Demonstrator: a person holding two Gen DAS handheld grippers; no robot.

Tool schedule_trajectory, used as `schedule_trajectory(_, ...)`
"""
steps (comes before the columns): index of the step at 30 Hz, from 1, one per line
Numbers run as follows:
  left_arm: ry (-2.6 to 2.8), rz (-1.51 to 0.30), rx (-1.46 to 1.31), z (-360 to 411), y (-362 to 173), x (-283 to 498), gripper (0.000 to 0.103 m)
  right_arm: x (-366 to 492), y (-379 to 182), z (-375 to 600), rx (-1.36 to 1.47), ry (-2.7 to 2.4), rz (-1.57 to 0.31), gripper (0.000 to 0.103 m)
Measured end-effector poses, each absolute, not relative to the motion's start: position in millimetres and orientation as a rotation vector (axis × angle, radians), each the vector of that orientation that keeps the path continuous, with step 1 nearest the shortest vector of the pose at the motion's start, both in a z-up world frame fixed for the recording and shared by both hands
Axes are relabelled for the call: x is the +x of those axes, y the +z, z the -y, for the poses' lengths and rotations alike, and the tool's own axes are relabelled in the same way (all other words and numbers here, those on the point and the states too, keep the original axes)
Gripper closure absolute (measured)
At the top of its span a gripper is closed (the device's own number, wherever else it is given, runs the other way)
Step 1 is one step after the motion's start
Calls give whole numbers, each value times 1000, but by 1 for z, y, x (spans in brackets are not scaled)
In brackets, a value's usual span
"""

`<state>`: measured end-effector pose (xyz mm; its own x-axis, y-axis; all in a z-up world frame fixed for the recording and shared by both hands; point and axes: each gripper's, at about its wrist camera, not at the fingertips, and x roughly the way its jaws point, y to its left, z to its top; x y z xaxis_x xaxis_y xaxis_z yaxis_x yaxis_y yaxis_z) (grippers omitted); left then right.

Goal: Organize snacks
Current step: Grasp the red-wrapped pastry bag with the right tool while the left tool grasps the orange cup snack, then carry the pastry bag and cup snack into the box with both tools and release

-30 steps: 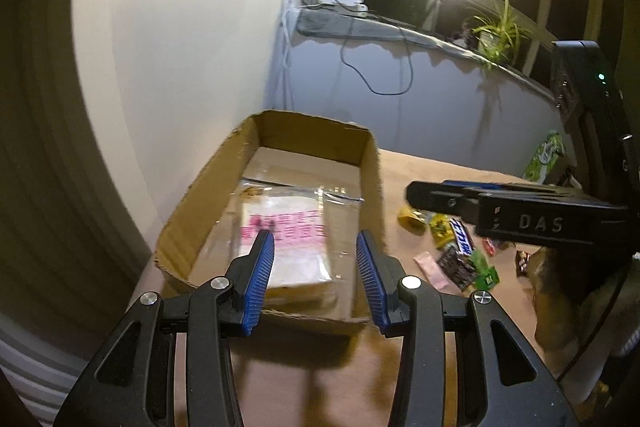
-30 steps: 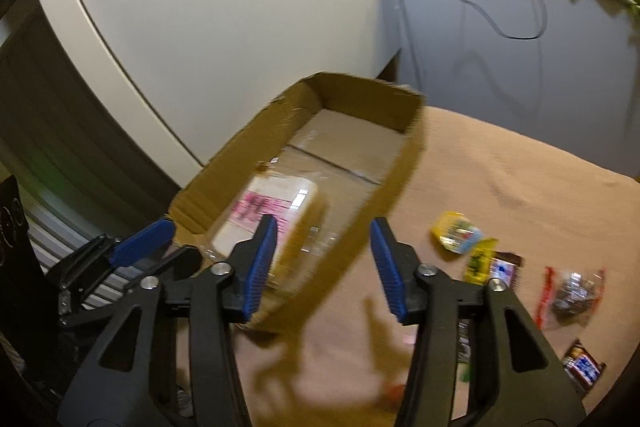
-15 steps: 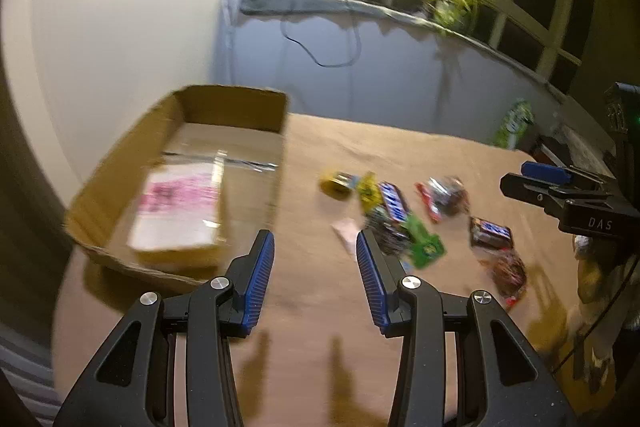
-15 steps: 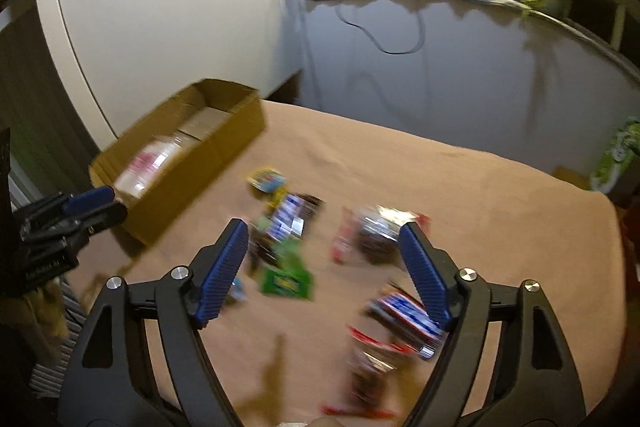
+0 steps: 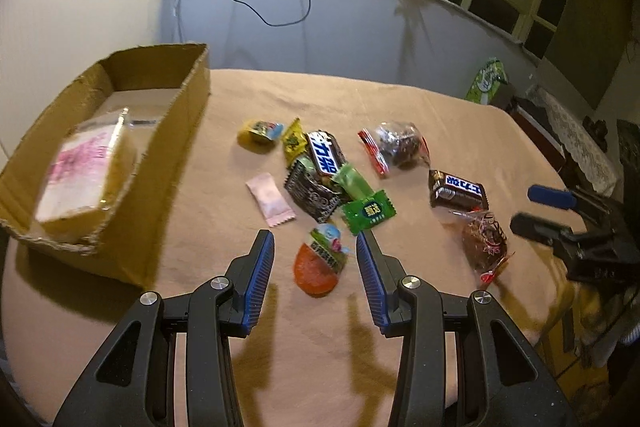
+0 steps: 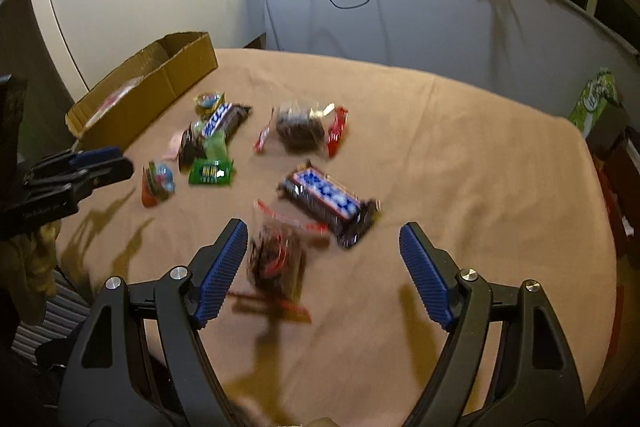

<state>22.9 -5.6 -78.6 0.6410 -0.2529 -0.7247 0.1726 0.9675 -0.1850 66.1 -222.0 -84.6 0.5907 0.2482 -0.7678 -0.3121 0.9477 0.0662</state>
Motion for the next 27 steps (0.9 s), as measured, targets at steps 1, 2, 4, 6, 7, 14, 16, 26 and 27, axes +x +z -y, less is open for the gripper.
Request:
schedule_trajectory(1,-248,-847,-102,8,-80,25,61,64,-87,221,-69,328,-885,22)
schedule_trajectory(2,-252,-850,-99,9,-81,26,61,62,-89,220,-61,330,-889,22)
schedule_trajectory(4,-256,-855,-83,14,-84,29,61,61,-92,216,-59,332,-890,22)
schedule_trajectory(6,-256,-862,-69,16,-87,32,61,61,-95,211,-60,339,-892,22)
schedule_trajectory(7,-252,-867,-61,18,-90,34,61,61,-97,208,-60,343,-894,22)
schedule_trajectory(14,-238,-885,-42,16,-101,38,61,67,-109,195,-49,353,-925,34)
schedule_trajectory(16,-241,-888,-38,17,-102,38,61,68,-113,192,-54,356,-934,37)
schedule_trajectory(26,-251,-894,-18,20,-109,43,79,73,-124,185,-98,324,-956,68)
schedule_trajectory(27,-249,-893,-20,19,-109,43,81,73,-124,185,-99,323,-957,68)
